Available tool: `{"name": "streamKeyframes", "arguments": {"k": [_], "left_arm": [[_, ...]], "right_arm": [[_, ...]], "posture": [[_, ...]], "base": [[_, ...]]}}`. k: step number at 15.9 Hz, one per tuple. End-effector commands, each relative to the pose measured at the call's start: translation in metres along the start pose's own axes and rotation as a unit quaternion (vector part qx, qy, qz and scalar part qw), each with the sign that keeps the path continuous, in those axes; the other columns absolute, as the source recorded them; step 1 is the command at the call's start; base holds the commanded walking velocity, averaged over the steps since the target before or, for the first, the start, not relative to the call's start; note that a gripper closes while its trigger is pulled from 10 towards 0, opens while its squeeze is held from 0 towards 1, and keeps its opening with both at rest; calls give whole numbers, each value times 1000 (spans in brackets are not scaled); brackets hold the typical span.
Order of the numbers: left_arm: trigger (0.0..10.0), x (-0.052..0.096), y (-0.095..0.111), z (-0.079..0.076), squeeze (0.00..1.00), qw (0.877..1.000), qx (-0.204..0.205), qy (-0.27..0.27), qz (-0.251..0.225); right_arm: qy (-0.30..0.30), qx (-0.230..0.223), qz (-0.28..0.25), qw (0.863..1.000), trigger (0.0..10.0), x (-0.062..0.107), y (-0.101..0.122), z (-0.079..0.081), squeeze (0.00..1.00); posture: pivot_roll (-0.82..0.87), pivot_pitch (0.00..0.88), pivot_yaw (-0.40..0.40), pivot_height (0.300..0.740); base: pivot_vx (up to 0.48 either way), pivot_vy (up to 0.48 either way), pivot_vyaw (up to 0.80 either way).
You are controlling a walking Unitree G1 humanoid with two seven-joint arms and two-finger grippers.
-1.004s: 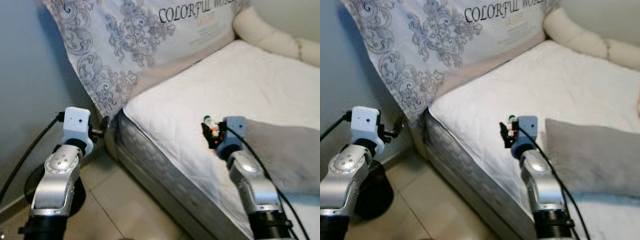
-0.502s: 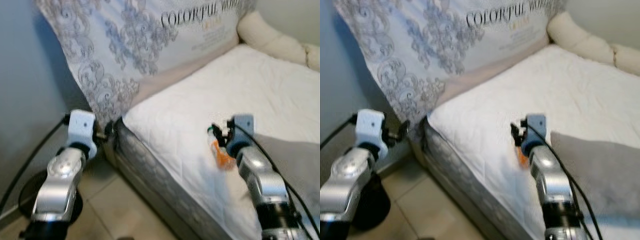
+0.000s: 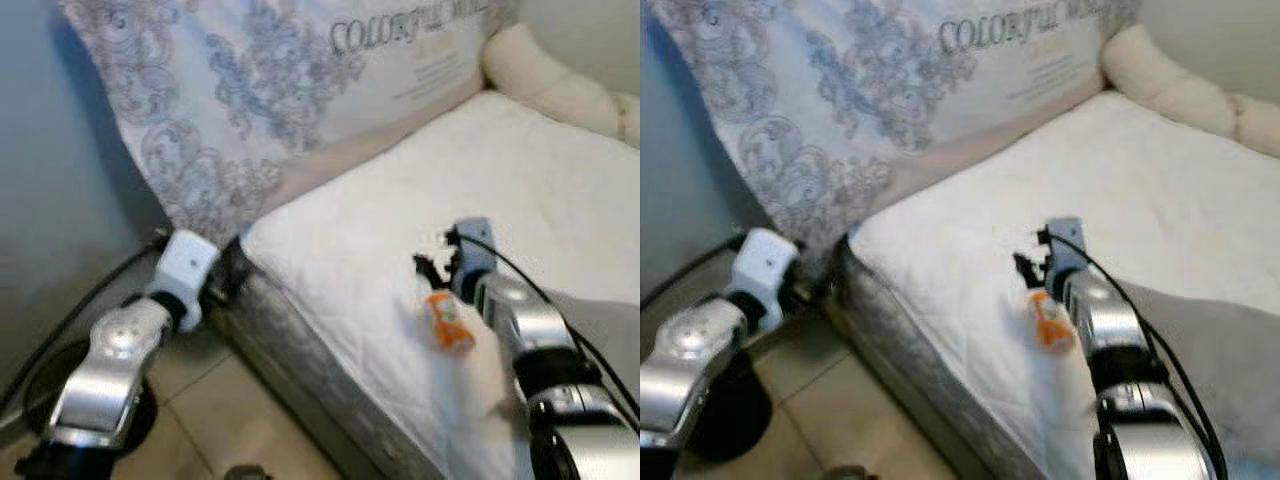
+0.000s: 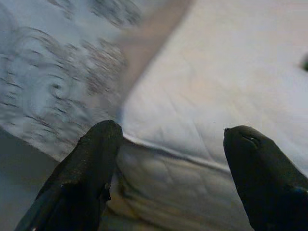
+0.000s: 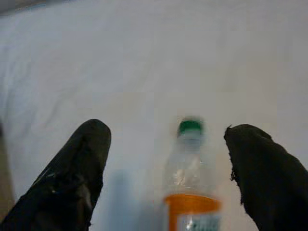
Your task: Clean up the room
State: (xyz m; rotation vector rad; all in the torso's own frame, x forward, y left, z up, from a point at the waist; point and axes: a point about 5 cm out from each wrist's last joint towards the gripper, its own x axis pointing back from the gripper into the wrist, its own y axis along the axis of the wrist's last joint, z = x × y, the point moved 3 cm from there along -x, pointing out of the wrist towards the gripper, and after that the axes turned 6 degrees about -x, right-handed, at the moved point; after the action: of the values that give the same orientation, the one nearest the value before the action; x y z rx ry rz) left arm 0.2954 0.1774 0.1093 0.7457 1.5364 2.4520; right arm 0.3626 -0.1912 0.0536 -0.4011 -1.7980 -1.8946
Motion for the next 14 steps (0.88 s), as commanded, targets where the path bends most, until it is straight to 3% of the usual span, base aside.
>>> {"name": "streamKeyframes", "arguments": {"k": [1,2,3,5,7,10,14], "left_arm": [[10000,-3,3,-6,0,1000,-4,-26,1],[10000,-5,3,-8,0,999,-9,-42,8],[10000,-7,3,-11,0,998,-14,-65,15],[10000,-11,5,-7,0,997,-7,-78,23],[10000,-7,14,-17,0,990,-38,-139,7],[10000,1,14,-26,0,981,-50,-187,13],[10000,15,11,-28,0,974,-56,-215,32]], "right_arm": [[-10,2,19,1000,10000,0,-6,-10,188],[-11,6,25,1000,10000,-3,-5,-10,16],[-2,8,31,999,10000,-7,-5,-7,0],[-15,38,52,998,10000,-10,-9,-9,0],[-50,47,72,995,10000,-11,-16,-16,0],[-83,60,94,990,10000,-10,-27,-22,0],[-133,19,111,985,10000,-5,-53,-31,0]], "posture": [[150,0,-33,740],[149,0,-23,740],[148,0,-12,740],[152,0,-1,740],[168,0,3,740],[188,0,6,740],[255,0,17,740]], "base": [[0,0,0],[0,0,0],[0,0,0],[0,0,0],[0,0,0],[0,0,0],[0,0,0]]}}
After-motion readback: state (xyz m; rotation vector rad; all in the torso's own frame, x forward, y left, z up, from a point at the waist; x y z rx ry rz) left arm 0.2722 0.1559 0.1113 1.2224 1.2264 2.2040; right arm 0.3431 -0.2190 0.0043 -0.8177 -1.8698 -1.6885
